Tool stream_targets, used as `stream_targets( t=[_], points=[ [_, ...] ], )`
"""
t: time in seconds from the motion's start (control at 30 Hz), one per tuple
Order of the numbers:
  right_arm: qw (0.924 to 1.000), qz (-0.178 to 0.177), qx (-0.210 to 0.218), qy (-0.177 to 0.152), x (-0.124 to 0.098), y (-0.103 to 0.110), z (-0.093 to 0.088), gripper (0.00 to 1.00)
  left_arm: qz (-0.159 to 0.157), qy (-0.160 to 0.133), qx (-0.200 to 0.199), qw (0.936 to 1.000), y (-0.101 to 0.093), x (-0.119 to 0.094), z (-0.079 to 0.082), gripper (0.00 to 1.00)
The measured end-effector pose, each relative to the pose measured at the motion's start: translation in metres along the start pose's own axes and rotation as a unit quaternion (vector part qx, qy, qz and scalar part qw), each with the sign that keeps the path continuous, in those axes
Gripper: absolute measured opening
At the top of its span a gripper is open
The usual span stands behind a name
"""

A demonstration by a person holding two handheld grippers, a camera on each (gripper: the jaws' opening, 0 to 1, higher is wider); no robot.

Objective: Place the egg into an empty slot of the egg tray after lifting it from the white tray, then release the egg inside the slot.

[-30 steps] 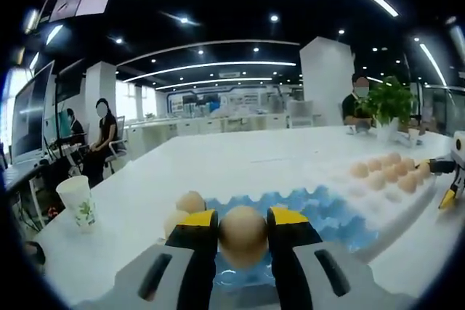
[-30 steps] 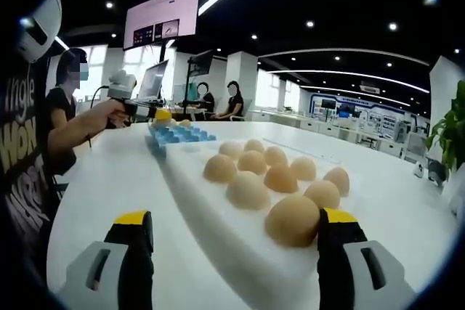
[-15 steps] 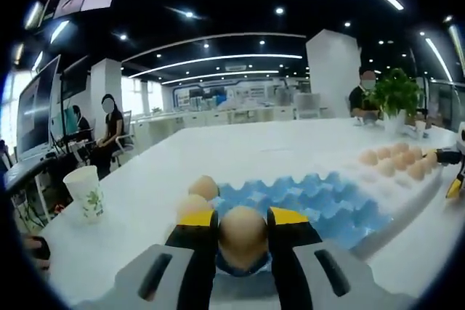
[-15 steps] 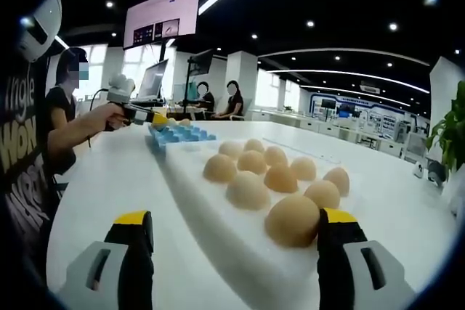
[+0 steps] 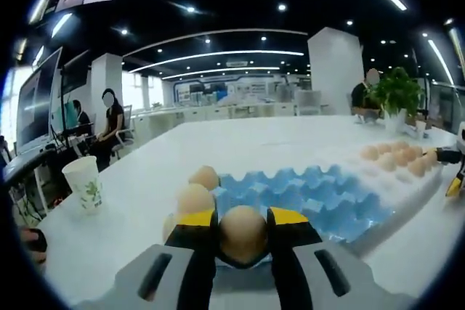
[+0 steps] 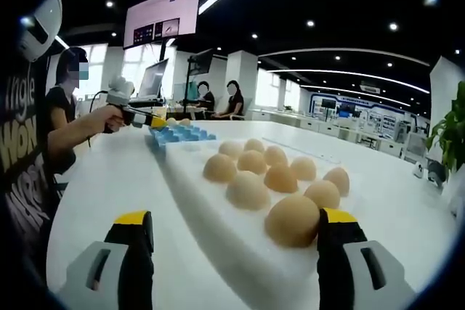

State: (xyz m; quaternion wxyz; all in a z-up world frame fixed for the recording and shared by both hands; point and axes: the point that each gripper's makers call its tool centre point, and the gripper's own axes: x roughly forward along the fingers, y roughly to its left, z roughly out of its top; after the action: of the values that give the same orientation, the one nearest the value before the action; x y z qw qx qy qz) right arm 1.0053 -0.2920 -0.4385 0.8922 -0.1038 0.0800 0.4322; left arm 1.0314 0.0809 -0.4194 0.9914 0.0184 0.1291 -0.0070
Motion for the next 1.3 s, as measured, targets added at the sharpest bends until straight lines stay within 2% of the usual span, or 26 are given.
stream_targets(
  t=[0.2,0.4,0.93,1.07,1.3],
  points=[
    [1.0,0.001,0.001,-0.001,-0.001,0.0,0.0,0.98,-0.002,-0.005,-0.008,1.0,-0.002,-0.001,0.002,0.3],
    [1.0,0.001,0.001,-0.003,-0.001,0.0,0.0,0.98,-0.004,-0.001,0.007,1.0,-0.007,0.001,0.004,0.37],
    [1.0,0.0,0.004,-0.007,0.001,-0.001,0.001,0.98,-0.011,-0.007,0.03,0.9994,-0.02,0.005,0.014,0.44],
    [1.0,0.001,0.004,-0.007,0.001,-0.002,0.001,0.98,-0.013,-0.007,0.033,0.9994,-0.021,0.006,0.015,0.43],
    [1.0,0.0,0.003,-0.007,0.002,-0.002,0.001,0.98,-0.028,-0.019,0.035,0.9988,-0.034,0.007,0.025,0.43]
  ],
)
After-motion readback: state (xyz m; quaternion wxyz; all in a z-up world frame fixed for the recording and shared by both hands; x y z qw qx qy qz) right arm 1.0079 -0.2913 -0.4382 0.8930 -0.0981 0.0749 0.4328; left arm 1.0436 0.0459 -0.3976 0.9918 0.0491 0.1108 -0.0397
